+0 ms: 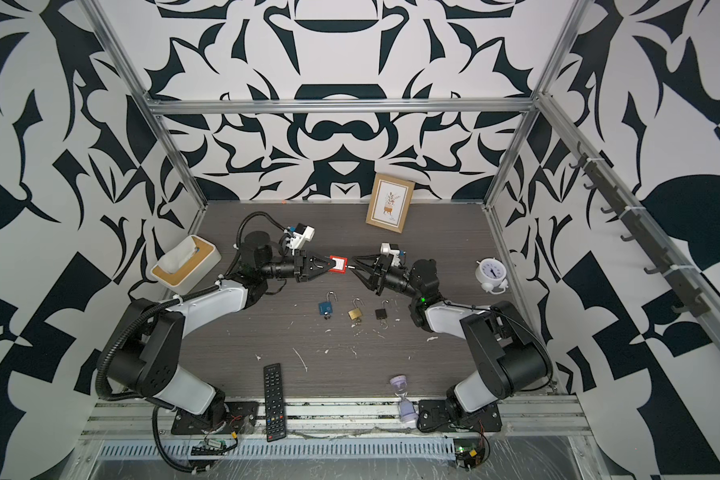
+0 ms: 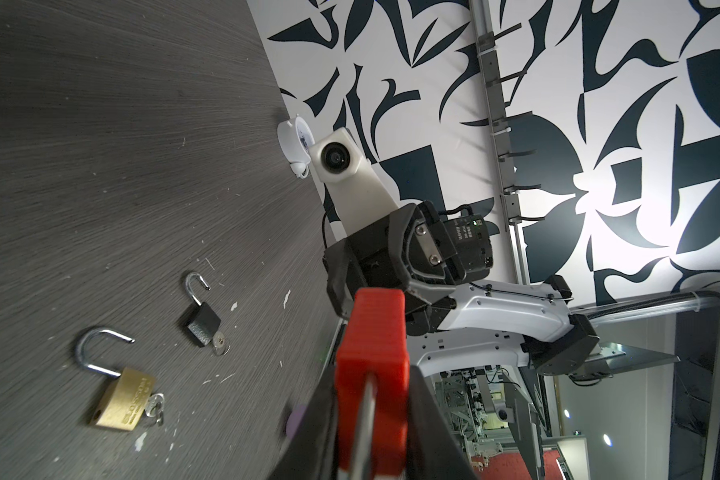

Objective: Lock with the key

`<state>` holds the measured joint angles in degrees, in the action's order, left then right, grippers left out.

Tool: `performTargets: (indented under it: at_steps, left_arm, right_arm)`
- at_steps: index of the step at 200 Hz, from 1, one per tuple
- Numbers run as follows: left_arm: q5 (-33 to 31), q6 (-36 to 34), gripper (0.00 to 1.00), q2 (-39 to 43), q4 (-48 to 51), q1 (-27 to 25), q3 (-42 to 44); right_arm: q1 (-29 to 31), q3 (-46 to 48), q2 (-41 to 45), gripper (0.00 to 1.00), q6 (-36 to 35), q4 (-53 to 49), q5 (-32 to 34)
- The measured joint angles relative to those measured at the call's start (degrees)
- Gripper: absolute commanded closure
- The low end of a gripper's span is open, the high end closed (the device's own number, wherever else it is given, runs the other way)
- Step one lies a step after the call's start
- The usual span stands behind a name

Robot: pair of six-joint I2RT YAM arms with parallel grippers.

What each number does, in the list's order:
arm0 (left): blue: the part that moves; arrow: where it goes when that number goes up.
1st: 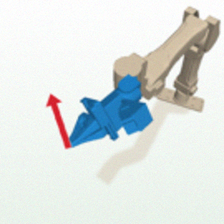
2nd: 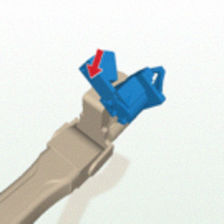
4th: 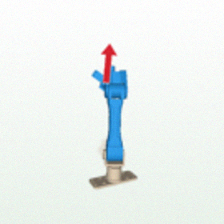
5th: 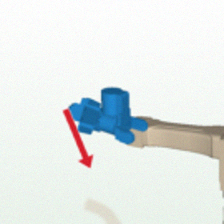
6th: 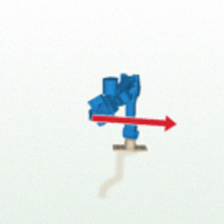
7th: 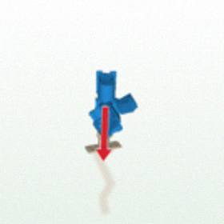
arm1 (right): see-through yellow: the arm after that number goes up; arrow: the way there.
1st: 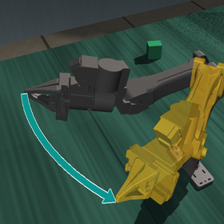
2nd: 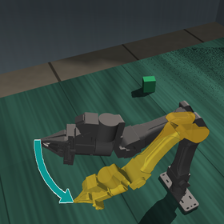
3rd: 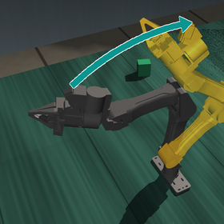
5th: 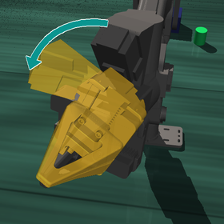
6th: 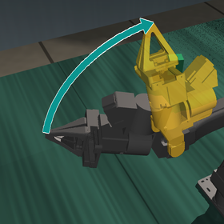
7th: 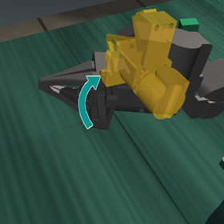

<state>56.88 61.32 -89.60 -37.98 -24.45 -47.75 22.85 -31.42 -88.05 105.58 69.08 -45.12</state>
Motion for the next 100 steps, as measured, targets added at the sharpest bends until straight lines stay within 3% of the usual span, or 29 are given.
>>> performTargets:
  at_steps: [100]
  left_arm:
    - [0.0, 0.1, 1.0, -0.1, 1.4, 0.0, -0.2]
  right_arm:
    - [0.3, 0.8, -1.0, 0.92, 0.7, 1.9, -0.1]
